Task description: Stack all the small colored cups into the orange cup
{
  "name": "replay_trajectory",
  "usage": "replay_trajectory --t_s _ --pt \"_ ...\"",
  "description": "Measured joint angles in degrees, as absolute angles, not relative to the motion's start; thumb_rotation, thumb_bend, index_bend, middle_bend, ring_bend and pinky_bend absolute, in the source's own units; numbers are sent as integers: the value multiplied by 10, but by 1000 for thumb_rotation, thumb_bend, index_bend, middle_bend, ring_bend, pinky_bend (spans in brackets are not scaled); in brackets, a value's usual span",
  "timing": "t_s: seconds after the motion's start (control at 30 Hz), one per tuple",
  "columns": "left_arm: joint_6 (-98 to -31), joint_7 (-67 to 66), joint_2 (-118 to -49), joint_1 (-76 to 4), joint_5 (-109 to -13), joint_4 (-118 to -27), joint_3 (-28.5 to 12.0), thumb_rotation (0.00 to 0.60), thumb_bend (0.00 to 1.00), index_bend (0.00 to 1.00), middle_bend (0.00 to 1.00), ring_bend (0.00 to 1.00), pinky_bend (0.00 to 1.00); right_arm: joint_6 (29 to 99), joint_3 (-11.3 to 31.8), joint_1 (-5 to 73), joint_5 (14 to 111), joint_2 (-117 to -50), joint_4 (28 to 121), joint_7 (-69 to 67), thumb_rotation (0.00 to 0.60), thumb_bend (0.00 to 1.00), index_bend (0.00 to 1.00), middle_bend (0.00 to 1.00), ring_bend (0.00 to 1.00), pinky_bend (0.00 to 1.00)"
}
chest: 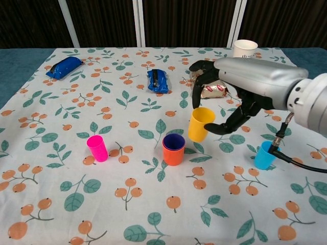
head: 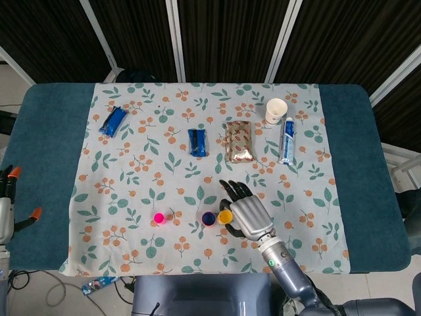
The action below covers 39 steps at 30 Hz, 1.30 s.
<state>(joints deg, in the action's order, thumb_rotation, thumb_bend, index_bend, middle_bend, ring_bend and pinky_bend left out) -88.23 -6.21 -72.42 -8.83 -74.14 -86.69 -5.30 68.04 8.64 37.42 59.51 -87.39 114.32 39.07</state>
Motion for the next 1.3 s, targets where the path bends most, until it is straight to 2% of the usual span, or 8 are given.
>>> replay_trajectory --t_s 0.47,1.03,1.1,1.23,1.3 --pt "-875 -64 -724 -85 -742 -868 -60 600 177 0 0 0 0 673 112 408 551 -926 1103 406 600 402 462 0 23 118" --pt "-872 -64 -723 -80 -743 -869 -68 600 177 0 0 0 0 673 106 420 538 -952 1087 409 600 402 462 0 24 118" --pt "-872 -65 -723 -80 -744 -870 -68 600 177 0 0 0 0 670 106 421 535 -953 1083 407 600 402 433 0 24 118" --pt "-872 -65 -723 -79 -744 -870 -70 600 177 0 0 0 0 662 102 423 531 -953 1075 403 600 402 242 0 15 118" --pt "-872 -64 -722 -78 -743 -870 -71 600 177 0 0 0 0 658 99 424 529 -948 1076 404 600 402 196 0 5 118"
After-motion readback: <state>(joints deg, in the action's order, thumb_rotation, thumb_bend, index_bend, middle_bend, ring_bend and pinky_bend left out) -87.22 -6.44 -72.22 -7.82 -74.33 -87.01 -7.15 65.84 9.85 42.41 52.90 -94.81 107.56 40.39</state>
